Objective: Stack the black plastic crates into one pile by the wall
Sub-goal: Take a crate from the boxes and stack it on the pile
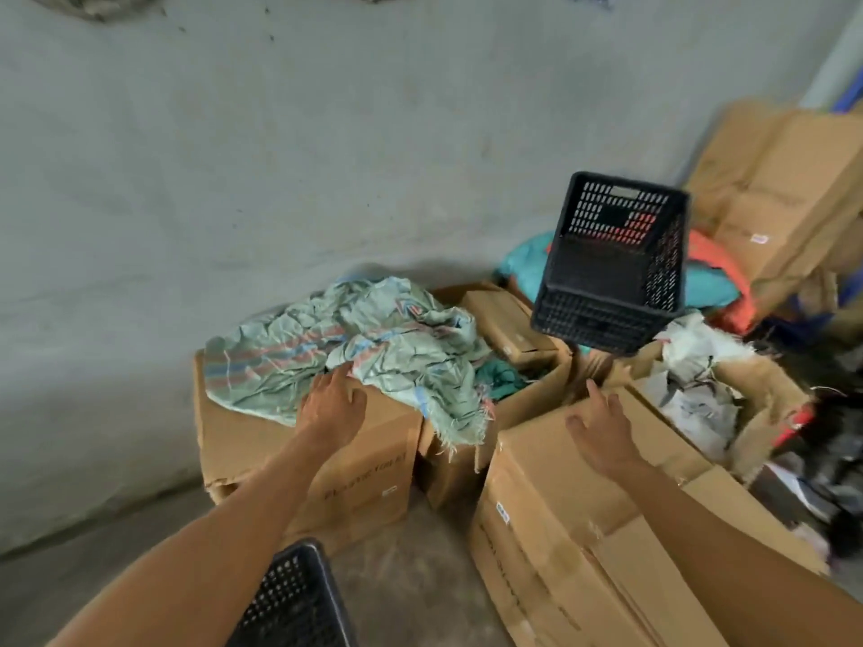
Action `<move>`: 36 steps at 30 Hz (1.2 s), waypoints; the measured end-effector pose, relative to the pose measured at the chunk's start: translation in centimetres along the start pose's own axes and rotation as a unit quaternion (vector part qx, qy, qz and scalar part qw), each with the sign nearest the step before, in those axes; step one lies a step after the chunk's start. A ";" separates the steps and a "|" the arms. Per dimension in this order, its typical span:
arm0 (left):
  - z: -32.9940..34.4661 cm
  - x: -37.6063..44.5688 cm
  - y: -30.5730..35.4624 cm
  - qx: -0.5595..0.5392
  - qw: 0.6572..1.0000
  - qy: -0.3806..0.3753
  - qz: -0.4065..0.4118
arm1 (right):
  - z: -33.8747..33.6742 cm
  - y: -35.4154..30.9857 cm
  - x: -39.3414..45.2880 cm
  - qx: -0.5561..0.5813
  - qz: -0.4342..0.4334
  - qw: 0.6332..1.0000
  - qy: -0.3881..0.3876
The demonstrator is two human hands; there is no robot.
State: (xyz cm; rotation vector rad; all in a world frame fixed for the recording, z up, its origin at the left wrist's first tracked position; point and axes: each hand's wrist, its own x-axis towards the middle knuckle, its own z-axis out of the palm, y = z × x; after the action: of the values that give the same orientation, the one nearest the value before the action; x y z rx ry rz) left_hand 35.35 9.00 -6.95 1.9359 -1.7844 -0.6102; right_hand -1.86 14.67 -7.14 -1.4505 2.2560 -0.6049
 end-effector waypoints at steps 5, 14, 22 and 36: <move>4.1 4.8 13.7 -0.056 0.997 0.007 0.047 | -6.8 3.1 7.3 0.029 -0.022 0.999 0.029; 8.3 11.5 27.2 -0.079 0.989 0.010 0.128 | -13.0 6.7 15.8 0.211 0.040 0.976 0.043; 13.8 20.2 32.6 -0.091 0.986 -0.037 0.136 | -11.5 8.7 25.5 0.395 0.132 0.907 0.069; 27.2 44.5 37.8 -0.113 0.958 -0.236 0.117 | -4.6 3.2 46.3 0.627 0.393 0.665 0.097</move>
State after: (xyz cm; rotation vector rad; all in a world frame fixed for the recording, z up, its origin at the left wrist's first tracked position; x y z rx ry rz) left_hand -7.84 -38.74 -7.89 1.4778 -2.0721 -1.2101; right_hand -24.75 -25.92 -9.25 0.2842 1.5312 -1.5293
